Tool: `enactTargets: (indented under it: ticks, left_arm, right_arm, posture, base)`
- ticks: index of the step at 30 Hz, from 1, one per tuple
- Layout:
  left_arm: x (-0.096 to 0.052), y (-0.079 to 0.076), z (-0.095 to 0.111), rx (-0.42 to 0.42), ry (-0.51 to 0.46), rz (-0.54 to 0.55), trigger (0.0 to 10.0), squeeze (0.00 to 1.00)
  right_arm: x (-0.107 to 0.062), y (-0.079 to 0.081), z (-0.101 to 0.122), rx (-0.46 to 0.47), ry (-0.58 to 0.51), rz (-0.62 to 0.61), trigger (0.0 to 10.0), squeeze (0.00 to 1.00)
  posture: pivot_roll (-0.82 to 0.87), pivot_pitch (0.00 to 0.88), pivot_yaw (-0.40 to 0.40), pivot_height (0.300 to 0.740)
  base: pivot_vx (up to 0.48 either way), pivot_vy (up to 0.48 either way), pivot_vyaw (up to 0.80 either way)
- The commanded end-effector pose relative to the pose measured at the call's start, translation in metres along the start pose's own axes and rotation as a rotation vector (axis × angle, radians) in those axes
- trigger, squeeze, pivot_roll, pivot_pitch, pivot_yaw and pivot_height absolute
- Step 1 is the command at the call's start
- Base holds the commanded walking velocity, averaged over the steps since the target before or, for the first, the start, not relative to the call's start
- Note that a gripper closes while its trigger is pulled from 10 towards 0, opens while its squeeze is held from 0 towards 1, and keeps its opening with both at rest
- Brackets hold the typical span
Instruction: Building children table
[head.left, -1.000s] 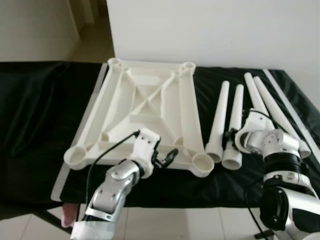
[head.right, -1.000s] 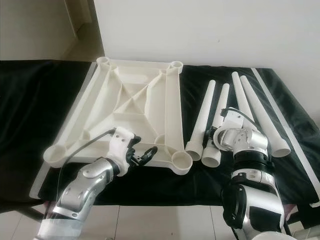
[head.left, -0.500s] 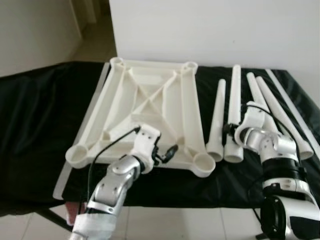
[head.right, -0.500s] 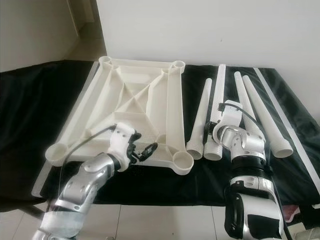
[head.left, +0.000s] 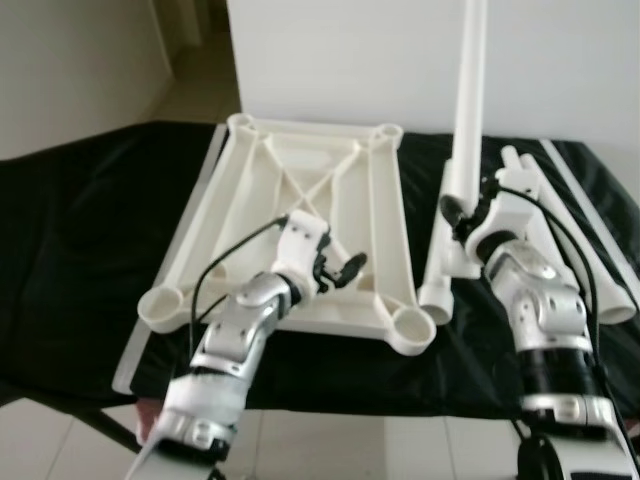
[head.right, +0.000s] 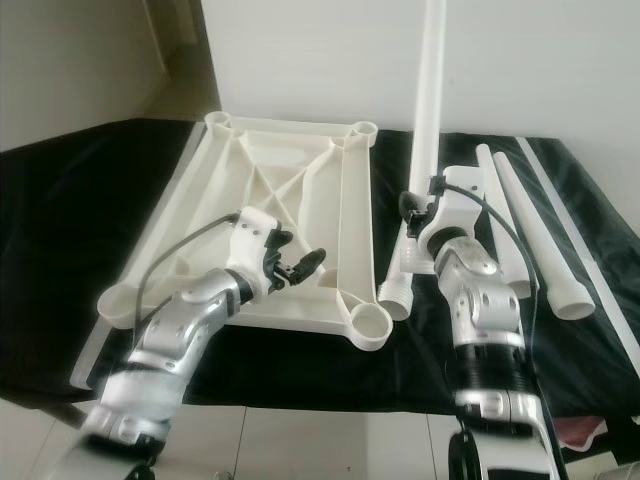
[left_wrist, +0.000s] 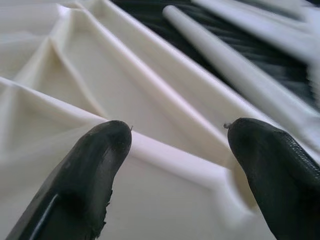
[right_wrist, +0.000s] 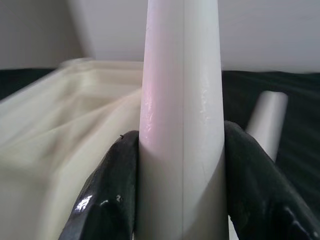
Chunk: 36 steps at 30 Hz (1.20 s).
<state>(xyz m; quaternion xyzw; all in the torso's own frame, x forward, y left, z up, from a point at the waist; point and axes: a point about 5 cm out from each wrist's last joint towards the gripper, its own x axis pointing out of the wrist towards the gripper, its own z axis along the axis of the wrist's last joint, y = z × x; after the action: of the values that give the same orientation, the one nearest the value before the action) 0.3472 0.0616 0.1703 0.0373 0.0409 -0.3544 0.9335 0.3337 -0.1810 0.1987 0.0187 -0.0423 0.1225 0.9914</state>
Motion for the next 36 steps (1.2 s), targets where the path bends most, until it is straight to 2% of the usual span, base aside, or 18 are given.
enactTargets:
  ticks: [1,2,5,8,14,17,20,23,30,33,36]
  left_arm:
    - [0.001,0.003,-0.002,0.002,0.015,0.01,10.0,0.0]
    - [0.003,0.01,0.007,-0.014,0.001,0.017,10.0,0.0]
    - [0.01,0.026,0.033,-0.145,-0.053,0.018,10.0,0.0]
    - [0.013,0.031,0.051,-0.153,-0.099,0.006,10.0,0.0]
    - [0.016,0.031,0.067,-0.152,-0.126,-0.052,10.0,0.0]
    - [0.019,0.029,0.081,-0.208,-0.163,-0.095,10.0,0.0]
    - [0.021,0.028,0.089,-0.218,-0.186,-0.121,10.0,0.0]
    - [0.023,0.026,0.107,-0.249,-0.259,-0.161,10.0,0.0]
    - [0.024,0.022,0.122,-0.287,-0.286,-0.216,10.0,0.0]
    - [0.023,0.016,0.137,-0.336,-0.321,-0.28,10.0,0.0]
    - [0.022,0.011,0.143,-0.326,-0.328,-0.309,10.0,0.0]
  right_arm:
    - [-0.001,0.003,0.009,-0.022,-0.048,0.042,10.0,0.0]
    - [-0.004,0.006,0.01,-0.017,-0.063,0.077,10.0,0.0]
    - [-0.012,0.02,0.014,0.01,-0.109,0.202,10.0,0.0]
    - [-0.016,0.029,0.012,0.011,-0.11,0.291,10.0,0.0]
    - [-0.022,0.037,0.014,0.03,-0.142,0.365,10.0,0.0]
    - [-0.025,0.044,0.013,0.032,-0.141,0.425,10.0,0.0]
    - [-0.026,0.049,0.012,0.04,-0.144,0.46,10.0,0.0]
    - [-0.027,0.055,0.011,0.046,-0.137,0.513,10.0,0.0]
    - [-0.027,0.06,0.006,0.062,-0.12,0.548,10.0,0.0]
    - [-0.025,0.06,0.001,0.069,-0.101,0.546,10.0,0.0]
    - [-0.024,0.059,0.0,0.071,-0.096,0.549,10.0,0.0]
  posture:
    - [0.01,0.0,0.003,0.74]
    - [0.01,0.0,0.009,0.74]
    - [0.01,0.0,0.012,0.74]
    - [0.01,0.0,0.015,0.74]
    - [0.01,0.0,0.014,0.74]
    - [0.0,0.0,0.012,0.74]
    - [0.01,0.0,0.01,0.74]
    - [0.01,0.0,0.009,0.74]
    - [0.02,0.0,0.006,0.74]
    - [0.02,0.0,0.003,0.74]
    - [0.02,0.0,0.003,0.74]
  base:
    - [0.0,0.0,0.0]
    - [0.0,0.0,0.0]
    - [0.0,0.0,0.0]
    - [0.0,0.0,0.0]
    - [0.0,0.0,0.0]
    - [0.0,0.0,0.0]
    - [0.0,0.0,0.0]
    - [0.0,0.0,0.0]
    - [0.0,0.0,0.0]
    - [0.0,0.0,0.0]
    - [0.0,0.0,0.0]
